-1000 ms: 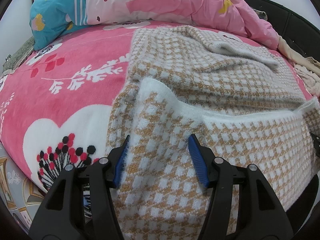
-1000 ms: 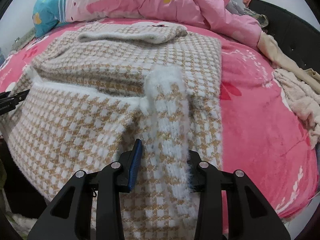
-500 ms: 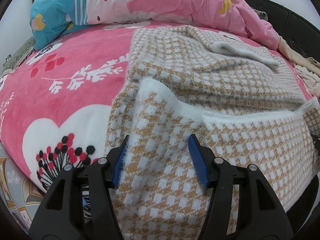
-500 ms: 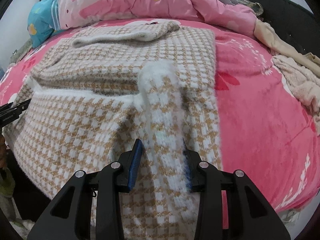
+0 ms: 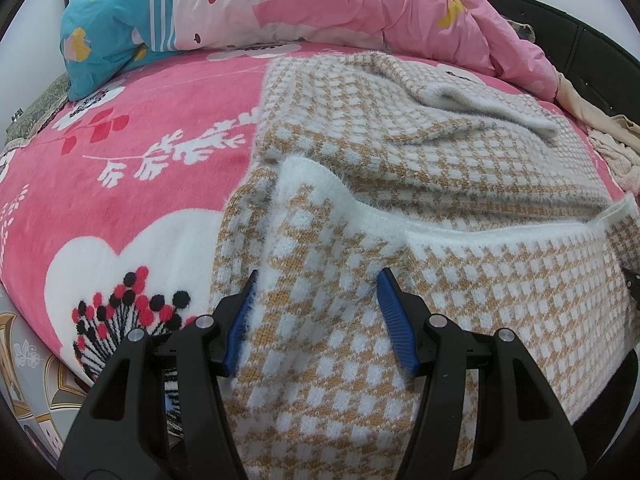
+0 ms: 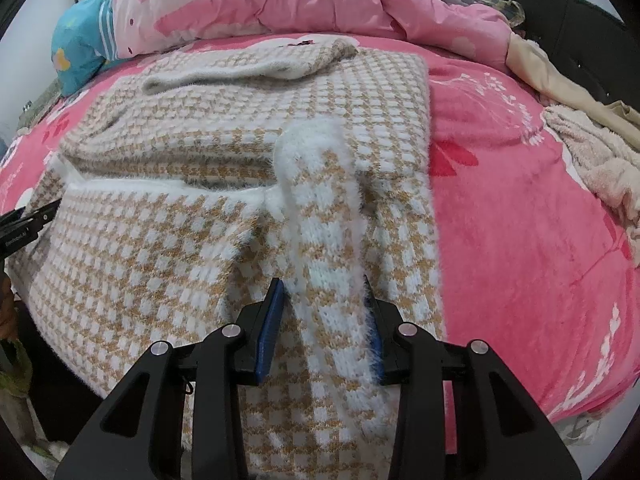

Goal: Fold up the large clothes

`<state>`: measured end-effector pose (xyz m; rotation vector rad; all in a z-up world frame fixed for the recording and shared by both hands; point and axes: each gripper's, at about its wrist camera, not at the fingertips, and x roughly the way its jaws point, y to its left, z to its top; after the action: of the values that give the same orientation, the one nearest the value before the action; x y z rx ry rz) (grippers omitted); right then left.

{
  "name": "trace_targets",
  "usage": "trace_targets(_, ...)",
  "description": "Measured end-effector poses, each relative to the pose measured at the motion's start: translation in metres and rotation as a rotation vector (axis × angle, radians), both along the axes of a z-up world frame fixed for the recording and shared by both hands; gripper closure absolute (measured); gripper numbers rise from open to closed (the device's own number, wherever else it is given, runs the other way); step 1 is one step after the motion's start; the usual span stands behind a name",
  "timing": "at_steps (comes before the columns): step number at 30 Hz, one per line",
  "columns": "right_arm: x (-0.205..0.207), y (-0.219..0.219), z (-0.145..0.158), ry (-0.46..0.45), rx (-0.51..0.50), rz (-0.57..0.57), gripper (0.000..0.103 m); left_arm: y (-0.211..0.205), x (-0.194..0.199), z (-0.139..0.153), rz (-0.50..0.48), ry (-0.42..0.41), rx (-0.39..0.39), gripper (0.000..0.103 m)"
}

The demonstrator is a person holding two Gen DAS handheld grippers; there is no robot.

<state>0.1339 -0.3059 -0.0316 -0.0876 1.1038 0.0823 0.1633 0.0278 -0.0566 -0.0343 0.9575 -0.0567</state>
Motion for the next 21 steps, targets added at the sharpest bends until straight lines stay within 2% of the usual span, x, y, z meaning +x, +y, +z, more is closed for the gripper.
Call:
trace_targets(9, -0.004, 0.011, 0.006, -0.036, -0.059, 0.016, 0.084, 0.007, -0.002, 0.005, 0.008, -0.009, -0.037, 0.048)
trace_targets(14, -0.005, 0.009, 0.009, -0.049, -0.06, 0.018, 0.087, 0.01, -0.007, 0.008, 0.009, -0.031, -0.042, 0.051)
trace_targets(18, -0.008, 0.011, 0.012, -0.06, -0.067, 0.018, 0.089, 0.013, -0.007, 0.009, 0.011, -0.04, -0.04, 0.06)
trace_targets(21, -0.01, 0.012, 0.015, -0.076, -0.073, 0.017, 0.092, 0.016, -0.009, 0.011, 0.013, -0.051, -0.043, 0.073)
